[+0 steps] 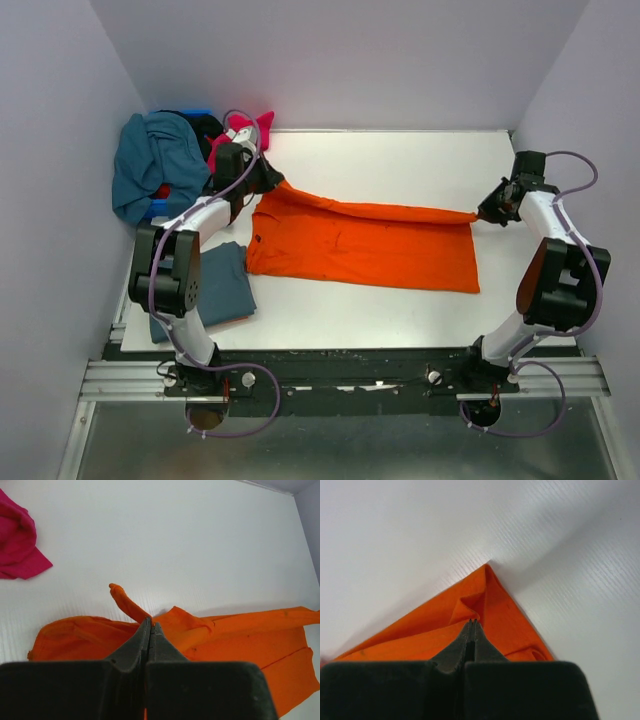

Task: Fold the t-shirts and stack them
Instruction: Fold the other side of the tshirt into a rectangle

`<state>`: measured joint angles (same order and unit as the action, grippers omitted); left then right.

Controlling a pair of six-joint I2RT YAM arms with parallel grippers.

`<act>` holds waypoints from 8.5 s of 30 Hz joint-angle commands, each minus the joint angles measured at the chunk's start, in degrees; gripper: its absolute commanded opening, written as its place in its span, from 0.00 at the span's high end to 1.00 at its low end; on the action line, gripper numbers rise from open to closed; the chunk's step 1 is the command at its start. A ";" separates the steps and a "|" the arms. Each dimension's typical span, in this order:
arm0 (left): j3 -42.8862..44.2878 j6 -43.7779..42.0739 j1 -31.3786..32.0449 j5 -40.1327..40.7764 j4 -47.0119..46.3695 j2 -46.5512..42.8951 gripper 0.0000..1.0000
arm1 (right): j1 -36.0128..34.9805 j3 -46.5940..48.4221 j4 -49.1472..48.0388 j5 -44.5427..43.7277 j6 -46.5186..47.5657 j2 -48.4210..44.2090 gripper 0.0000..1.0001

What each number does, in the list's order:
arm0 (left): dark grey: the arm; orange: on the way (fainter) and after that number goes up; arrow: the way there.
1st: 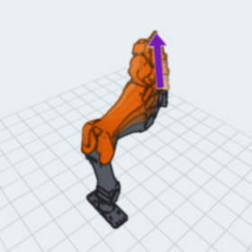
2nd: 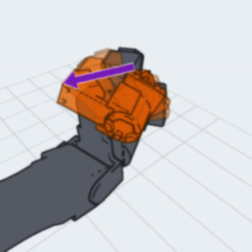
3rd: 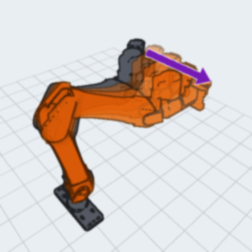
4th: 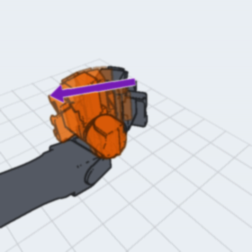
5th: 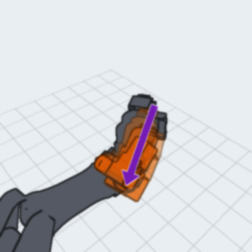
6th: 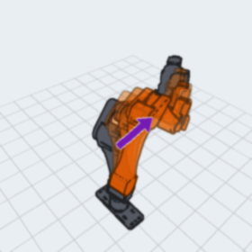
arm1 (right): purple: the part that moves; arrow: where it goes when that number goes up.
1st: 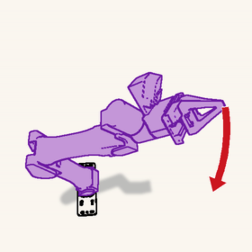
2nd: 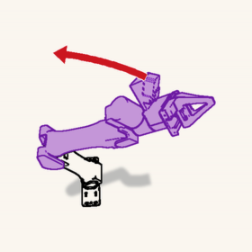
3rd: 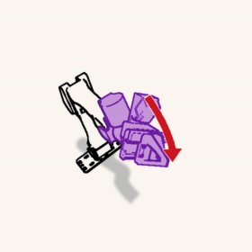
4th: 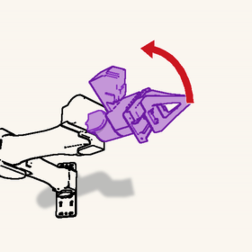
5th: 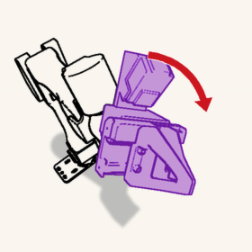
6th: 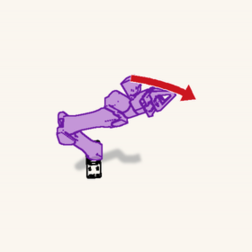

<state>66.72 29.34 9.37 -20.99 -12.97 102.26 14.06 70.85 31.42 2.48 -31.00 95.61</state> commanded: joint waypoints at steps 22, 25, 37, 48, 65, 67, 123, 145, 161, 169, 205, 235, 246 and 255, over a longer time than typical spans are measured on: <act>-19.16 -1.22 1.97 5.79 -0.21 -14.46 1.00 | 0.79 -11.25 -5.84 -6.17 -3.18 -1.48 0.99; -21.18 0.18 2.06 6.66 0.66 -14.37 1.00 | 0.88 -12.31 -6.81 -6.52 -4.15 -1.31 0.99; -27.78 4.67 3.38 7.98 -2.23 -14.35 0.73 | 0.88 -16.79 -9.26 -7.41 -6.27 -6.65 0.59; -23.57 3.00 4.35 12.73 7.08 -24.65 0.45 | -5.00 -17.94 -14.72 4.98 0.24 -14.67 0.57; 0.25 -0.08 4.26 15.01 18.24 -3.04 0.47 | -28.29 -7.50 -33.79 28.72 -6.09 6.15 0.50; 1.74 0.10 3.91 15.02 19.38 -1.11 0.48 | -30.49 -4.60 -33.97 28.81 -6.00 8.70 0.50; 3.33 -0.78 -0.40 16.69 24.31 8.66 0.69 | -43.86 22.32 -19.81 21.69 -1.08 32.36 0.96; 4.03 -0.60 -1.19 15.81 24.31 9.80 0.70 | -44.48 -6.15 -30.80 31.27 -0.64 13.82 0.78; 3.59 -0.51 -1.28 15.28 23.87 9.19 0.70 | -44.48 9.91 -34.31 33.19 -1.60 22.32 0.33; 4.03 -0.69 -1.28 14.93 24.13 9.89 0.69 | -46.05 20.38 -39.14 37.15 -6.08 34.89 0.33; 4.91 -1.13 -1.63 15.02 24.93 10.42 0.69 | -50.80 -5.73 -42.59 50.95 0.59 13.37 0.33; 3.77 -0.51 -1.19 13.44 25.10 4.10 0.62 | -51.68 -3.27 -40.56 38.13 -3.00 13.36 0.34; 2.28 0.54 3.02 12.56 24.31 1.89 0.59 | -51.60 4.82 -35.55 25.57 -3.10 21.28 0.46; 4.56 1.68 6.37 11.68 22.81 7.07 0.59 | -51.68 7.19 -29.94 19.76 -0.38 23.56 0.58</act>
<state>69.71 30.24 14.59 -8.27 10.39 106.54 -37.19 75.57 -2.94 26.17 -33.41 116.44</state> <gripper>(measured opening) 0.409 0.445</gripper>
